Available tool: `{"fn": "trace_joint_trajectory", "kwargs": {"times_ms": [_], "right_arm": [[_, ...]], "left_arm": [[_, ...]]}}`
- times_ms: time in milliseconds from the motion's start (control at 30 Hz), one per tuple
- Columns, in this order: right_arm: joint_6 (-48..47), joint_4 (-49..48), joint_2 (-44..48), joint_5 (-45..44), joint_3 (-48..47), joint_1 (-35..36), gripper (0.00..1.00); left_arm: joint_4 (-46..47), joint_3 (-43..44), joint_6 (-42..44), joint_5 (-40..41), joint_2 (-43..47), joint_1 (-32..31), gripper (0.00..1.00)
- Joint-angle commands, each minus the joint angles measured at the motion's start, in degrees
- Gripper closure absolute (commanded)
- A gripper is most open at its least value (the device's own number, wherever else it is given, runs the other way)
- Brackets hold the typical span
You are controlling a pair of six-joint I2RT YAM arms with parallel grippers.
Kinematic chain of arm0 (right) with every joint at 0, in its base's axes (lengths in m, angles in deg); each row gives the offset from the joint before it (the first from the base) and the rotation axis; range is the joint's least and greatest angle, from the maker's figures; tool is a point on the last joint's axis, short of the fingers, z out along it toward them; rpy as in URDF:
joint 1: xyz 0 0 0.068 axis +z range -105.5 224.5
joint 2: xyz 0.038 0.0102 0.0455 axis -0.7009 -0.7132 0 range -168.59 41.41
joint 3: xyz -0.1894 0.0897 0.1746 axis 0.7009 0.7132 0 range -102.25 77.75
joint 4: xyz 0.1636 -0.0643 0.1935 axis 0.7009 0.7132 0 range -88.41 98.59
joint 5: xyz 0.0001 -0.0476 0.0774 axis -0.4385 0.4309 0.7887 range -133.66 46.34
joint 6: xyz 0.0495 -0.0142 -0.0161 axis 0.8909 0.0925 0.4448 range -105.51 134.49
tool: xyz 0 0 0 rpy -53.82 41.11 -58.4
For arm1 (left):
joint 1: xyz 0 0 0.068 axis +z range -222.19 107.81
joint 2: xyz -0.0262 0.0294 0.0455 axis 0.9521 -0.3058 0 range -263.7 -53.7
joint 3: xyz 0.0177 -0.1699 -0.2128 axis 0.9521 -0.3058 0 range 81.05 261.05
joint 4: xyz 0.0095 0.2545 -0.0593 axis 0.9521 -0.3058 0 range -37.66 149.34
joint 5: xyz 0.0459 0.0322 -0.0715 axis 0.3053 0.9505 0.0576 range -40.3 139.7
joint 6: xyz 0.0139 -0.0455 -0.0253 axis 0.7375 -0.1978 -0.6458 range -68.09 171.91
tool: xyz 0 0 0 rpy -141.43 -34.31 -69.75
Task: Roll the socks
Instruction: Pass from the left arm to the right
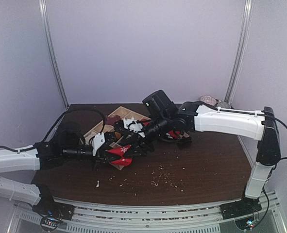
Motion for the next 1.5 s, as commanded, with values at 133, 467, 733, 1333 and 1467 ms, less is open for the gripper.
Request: {"fn": "trace_joint_trajectory", "kwargs": {"times_ms": [133, 467, 733, 1333, 1467], "right_arm": [[4.0, -0.7, -3.9, 0.5, -2.3, 0.0, 0.40], [6.2, -0.7, -5.4, 1.6, -3.3, -0.4, 0.57], [6.7, 1.1, -6.7, 3.9, -3.9, -0.6, 0.53], [15.0, -5.5, -5.0, 2.3, -1.4, -2.1, 0.98], [17.4, -13.5, -1.4, -0.3, 3.6, -3.9, 0.98]], "left_arm": [[1.1, 1.7, 1.4, 0.8, 0.8, -0.4, 1.00], [1.0, 1.8, 1.6, 1.1, 1.0, -0.5, 1.00], [1.3, 2.0, 1.8, 1.3, 1.9, -0.4, 1.00], [3.6, 2.2, -1.0, 15.1, 6.4, -0.4, 0.73], [3.4, 2.1, -4.1, 22.4, 12.8, -0.4, 0.43]]}}
